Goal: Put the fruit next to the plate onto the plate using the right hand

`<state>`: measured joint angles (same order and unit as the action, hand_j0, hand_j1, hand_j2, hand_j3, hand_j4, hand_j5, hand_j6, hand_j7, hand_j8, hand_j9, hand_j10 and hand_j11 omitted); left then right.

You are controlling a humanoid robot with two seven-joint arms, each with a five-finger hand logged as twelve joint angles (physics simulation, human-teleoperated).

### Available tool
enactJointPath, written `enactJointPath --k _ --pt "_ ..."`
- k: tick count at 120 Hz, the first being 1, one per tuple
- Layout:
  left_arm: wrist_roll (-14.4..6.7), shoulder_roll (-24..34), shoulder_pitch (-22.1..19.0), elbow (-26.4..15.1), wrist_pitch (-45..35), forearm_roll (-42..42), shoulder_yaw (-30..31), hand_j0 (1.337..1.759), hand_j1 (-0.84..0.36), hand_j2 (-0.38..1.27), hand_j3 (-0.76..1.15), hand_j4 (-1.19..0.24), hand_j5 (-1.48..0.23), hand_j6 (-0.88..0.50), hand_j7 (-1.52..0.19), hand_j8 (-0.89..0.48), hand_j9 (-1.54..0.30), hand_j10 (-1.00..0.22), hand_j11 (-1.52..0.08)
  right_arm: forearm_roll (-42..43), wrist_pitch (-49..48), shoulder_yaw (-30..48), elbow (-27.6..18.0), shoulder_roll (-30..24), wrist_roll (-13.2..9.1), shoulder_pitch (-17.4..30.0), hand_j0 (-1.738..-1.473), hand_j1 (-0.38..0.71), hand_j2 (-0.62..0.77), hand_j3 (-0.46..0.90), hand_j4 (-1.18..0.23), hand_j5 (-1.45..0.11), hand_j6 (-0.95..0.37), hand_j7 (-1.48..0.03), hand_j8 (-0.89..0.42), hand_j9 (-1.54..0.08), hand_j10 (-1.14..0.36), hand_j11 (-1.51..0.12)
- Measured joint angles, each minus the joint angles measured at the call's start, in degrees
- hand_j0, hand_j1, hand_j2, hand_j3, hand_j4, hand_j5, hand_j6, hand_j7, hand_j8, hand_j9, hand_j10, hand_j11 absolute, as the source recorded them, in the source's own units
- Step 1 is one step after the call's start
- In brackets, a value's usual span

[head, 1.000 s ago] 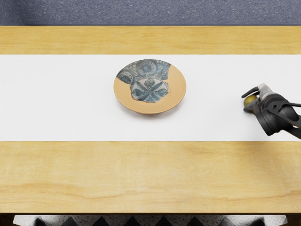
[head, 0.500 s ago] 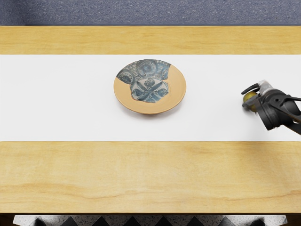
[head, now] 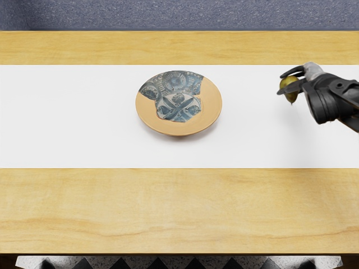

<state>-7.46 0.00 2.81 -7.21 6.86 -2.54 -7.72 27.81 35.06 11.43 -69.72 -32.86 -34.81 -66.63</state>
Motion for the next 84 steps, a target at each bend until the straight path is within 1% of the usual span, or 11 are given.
enactJointPath --k 17,18,24,30,35,44,45,54,55,60,84 --pt "0.00 0.00 0.00 0.00 0.00 0.00 -0.01 1.658 0.35 0.00 0.00 0.00 0.00 0.00 0.00 0.00 0.00 0.00 0.00 -1.33 0.03 2.48 -2.67 0.07 -0.05 -0.82 -1.633 0.38 0.21 0.00 -0.85 -1.17 -0.28 -1.13 -0.18 -1.18 -0.44 -1.21" --pt "0.00 0.00 0.00 0.00 0.00 0.00 -0.02 1.658 0.35 0.00 0.00 0.00 0.00 0.00 0.00 0.00 0.00 0.00 0.00 -1.38 0.03 2.59 -2.83 0.07 -0.04 -0.85 -1.634 0.38 0.25 0.00 -0.85 -1.17 -0.29 -1.13 -0.18 -1.18 -0.44 -1.21" --pt "0.00 0.00 0.00 0.00 0.00 0.00 -0.02 1.658 0.35 0.00 0.00 0.00 0.00 0.00 0.00 0.00 0.00 0.00 0.00 -1.62 0.05 3.12 -3.79 0.08 -0.03 -0.96 -1.635 0.37 0.23 0.00 -0.85 -1.17 -0.29 -1.13 -0.19 -1.18 -0.46 -1.22" --pt "0.00 0.00 0.00 0.00 0.00 0.00 -0.02 1.658 0.35 0.00 0.00 0.00 0.00 0.00 0.00 0.00 0.00 0.00 0.00 -1.84 0.01 3.44 -4.79 0.10 -0.02 -1.12 -1.636 0.39 0.27 0.00 -0.85 -1.18 -0.29 -1.13 -0.19 -1.19 -0.46 -1.22" --pt "0.00 0.00 0.00 -0.01 0.00 0.00 -0.01 1.658 0.35 0.00 0.00 0.00 0.00 0.00 0.00 0.00 0.00 0.00 0.00 -1.98 -0.01 3.62 -5.65 0.13 -0.03 -1.32 -1.636 0.37 0.23 0.00 -0.85 -1.18 -0.29 -1.13 -0.18 -1.19 -0.47 -1.22" --pt "0.00 0.00 0.00 0.00 0.00 0.00 -0.01 1.658 0.35 0.00 0.00 0.00 0.00 0.00 0.00 0.00 0.00 0.00 0.00 -2.43 0.00 3.87 -7.10 0.17 -0.07 -1.66 -1.637 0.36 0.23 0.00 -0.85 -1.18 -0.30 -1.13 -0.19 -1.18 -0.48 -1.22" --pt "0.00 0.00 0.00 0.00 0.00 0.00 -0.01 1.658 0.35 0.00 0.00 0.00 0.00 0.00 0.00 0.00 0.00 0.00 0.00 -2.51 0.00 3.94 -7.24 0.18 -0.07 -1.69 -1.637 0.36 0.21 0.00 -0.85 -1.18 -0.30 -1.13 -0.19 -1.18 -0.48 -1.22" --pt "0.00 0.00 0.00 0.00 0.00 -0.01 -0.02 1.658 0.35 0.00 0.00 0.00 0.00 0.00 0.00 0.00 0.00 0.00 0.00 -2.90 0.01 4.85 -8.51 0.31 -0.13 -1.83 -1.638 0.36 0.22 0.00 -0.85 -1.18 -0.30 -1.13 -0.20 -1.18 -0.49 -1.21" --pt "0.00 0.00 0.00 0.00 0.00 -0.01 -0.02 1.658 0.35 0.00 0.00 0.00 0.00 0.00 0.00 0.00 0.00 0.00 0.00 -2.92 0.01 4.98 -8.64 0.34 -0.14 -1.84 -1.639 0.36 0.26 0.00 -0.85 -1.17 -0.30 -1.13 -0.20 -1.18 -0.49 -1.21" --pt "0.00 0.00 0.00 0.00 0.00 -0.01 -0.02 1.658 0.35 0.00 0.00 0.00 0.00 0.00 0.00 0.00 0.00 0.00 0.00 -3.06 0.01 5.49 -9.30 0.46 -0.15 -1.89 -1.639 0.38 0.27 0.00 -0.85 -1.17 -0.30 -1.13 -0.20 -1.18 -0.49 -1.21" --pt "0.00 0.00 0.00 -0.01 0.00 -0.01 -0.01 1.658 0.35 0.00 0.00 0.00 0.00 0.00 0.00 0.00 0.00 0.00 0.00 -3.56 -0.93 8.88 -11.69 2.24 -0.28 -1.86 -1.639 0.36 0.25 0.00 -0.85 -1.17 -0.30 -1.13 -0.21 -1.17 -0.50 -1.20"
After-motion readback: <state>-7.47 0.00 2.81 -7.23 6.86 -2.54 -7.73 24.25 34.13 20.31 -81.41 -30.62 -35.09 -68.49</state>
